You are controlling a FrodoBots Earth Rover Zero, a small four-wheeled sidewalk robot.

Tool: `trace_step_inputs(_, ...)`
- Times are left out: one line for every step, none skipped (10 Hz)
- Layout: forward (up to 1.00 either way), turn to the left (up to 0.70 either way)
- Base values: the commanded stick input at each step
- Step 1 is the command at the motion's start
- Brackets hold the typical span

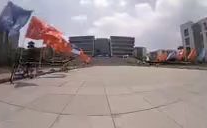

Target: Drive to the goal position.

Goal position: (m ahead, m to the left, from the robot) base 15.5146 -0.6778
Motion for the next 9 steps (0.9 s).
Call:
trace_step_inputs(1.00, 0.00)
trace_step_inputs(1.00, 0.00)
trace_step_inputs(1.00, 0.00)
trace_step_inputs(1.00, 0.00)
trace_step_inputs(1.00, 0.00)
trace_step_inputs(1.00, 0.00)
trace_step_inputs(1.00, 0.00)
trace_step_inputs(1.00, 0.00)
trace_step_inputs(1.00, 0.00)
